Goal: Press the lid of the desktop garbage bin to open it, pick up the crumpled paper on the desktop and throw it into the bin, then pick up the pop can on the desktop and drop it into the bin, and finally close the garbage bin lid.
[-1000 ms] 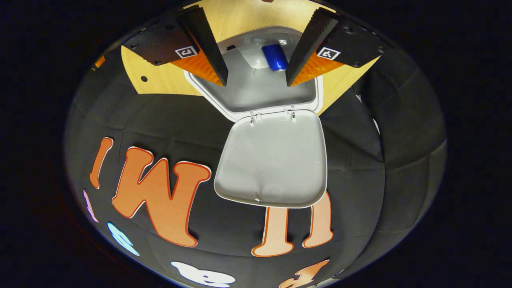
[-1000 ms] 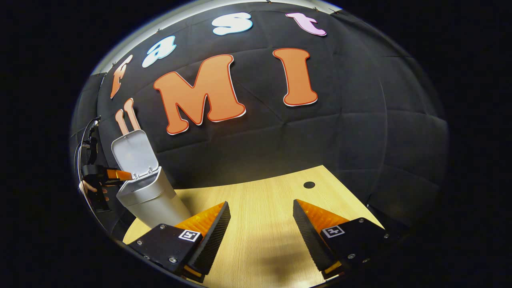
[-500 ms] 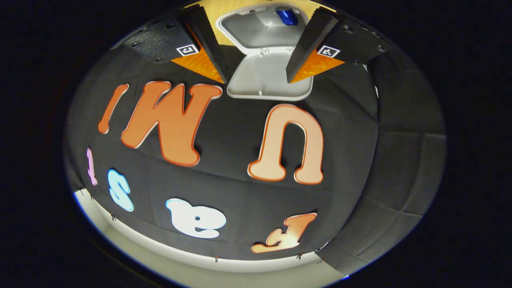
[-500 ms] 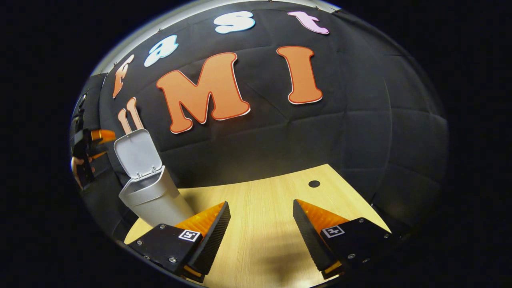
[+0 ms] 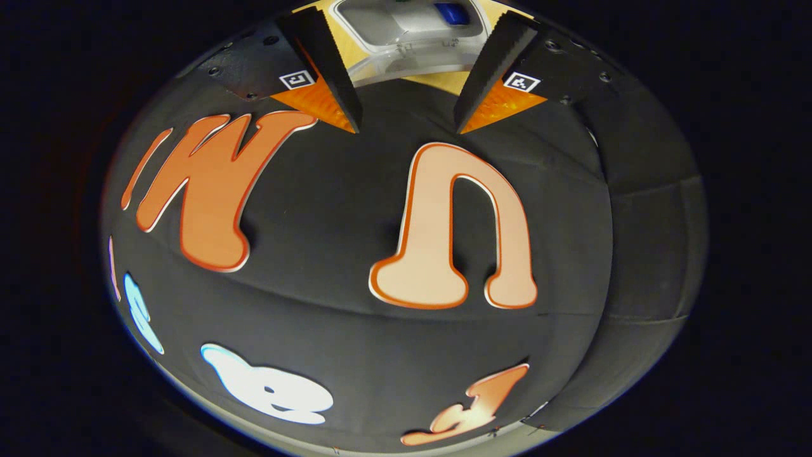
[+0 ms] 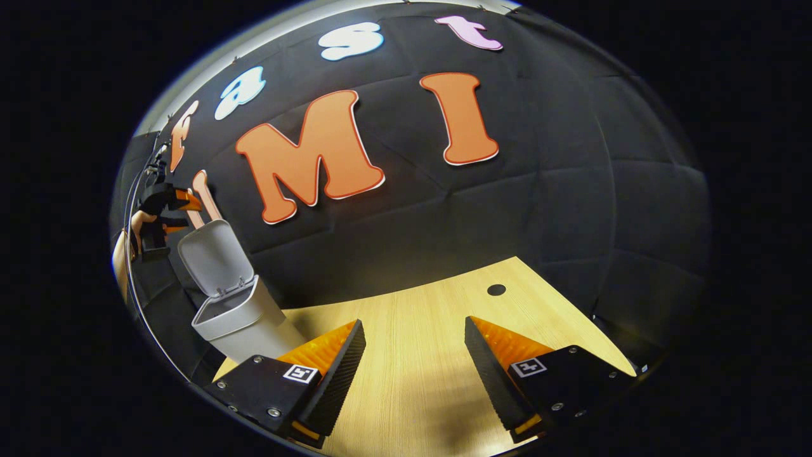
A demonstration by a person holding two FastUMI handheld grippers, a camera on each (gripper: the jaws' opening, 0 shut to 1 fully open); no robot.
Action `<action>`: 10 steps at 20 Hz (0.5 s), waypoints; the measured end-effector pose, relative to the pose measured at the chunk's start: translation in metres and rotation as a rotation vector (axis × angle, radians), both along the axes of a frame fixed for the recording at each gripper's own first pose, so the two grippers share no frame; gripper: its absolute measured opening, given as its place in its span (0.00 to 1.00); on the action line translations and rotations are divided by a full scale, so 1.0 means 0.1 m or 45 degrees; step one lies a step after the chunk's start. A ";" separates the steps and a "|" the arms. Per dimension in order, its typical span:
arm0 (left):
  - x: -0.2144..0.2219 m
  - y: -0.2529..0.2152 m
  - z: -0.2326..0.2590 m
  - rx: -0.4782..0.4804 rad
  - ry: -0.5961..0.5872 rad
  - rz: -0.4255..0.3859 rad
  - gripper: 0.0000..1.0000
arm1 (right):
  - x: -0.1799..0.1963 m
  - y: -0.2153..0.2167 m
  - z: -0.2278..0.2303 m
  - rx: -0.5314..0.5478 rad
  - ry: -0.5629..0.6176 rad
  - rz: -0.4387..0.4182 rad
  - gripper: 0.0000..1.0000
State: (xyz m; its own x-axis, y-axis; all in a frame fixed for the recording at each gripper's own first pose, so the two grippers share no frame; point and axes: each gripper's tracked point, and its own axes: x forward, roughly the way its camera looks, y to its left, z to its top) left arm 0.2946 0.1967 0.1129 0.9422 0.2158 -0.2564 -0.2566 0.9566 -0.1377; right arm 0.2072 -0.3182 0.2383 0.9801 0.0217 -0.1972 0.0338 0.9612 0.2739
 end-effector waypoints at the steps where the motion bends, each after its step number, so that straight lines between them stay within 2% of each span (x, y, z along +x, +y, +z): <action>1: 0.03 0.05 -0.09 0.013 0.034 0.034 0.92 | 0.00 -0.03 -0.01 0.009 0.004 -0.006 0.94; 2: 0.05 0.06 -0.19 0.004 0.060 0.048 0.96 | 0.01 -0.05 -0.02 0.012 0.008 -0.012 0.94; 3: 0.03 0.01 -0.29 -0.031 0.087 0.042 0.92 | 0.01 -0.05 -0.03 0.010 0.013 -0.013 0.94; 4: -0.07 -0.02 -0.30 -0.010 0.130 0.049 0.92 | 0.00 -0.05 -0.04 0.005 0.014 -0.011 0.94; 5: -0.12 -0.06 -0.35 0.014 0.118 0.034 0.87 | 0.01 -0.05 -0.04 0.000 0.014 -0.006 0.94; 6: -0.20 -0.12 -0.37 0.033 0.093 0.015 0.92 | 0.02 -0.03 -0.04 -0.004 0.015 0.003 0.94; 9: -0.63 -0.38 -0.47 0.042 0.027 -0.003 0.89 | 0.06 0.04 -0.07 0.001 0.031 0.045 0.94; 10: -0.77 -0.47 -0.58 0.050 0.017 -0.007 0.91 | 0.08 0.07 -0.06 -0.003 0.032 0.059 0.94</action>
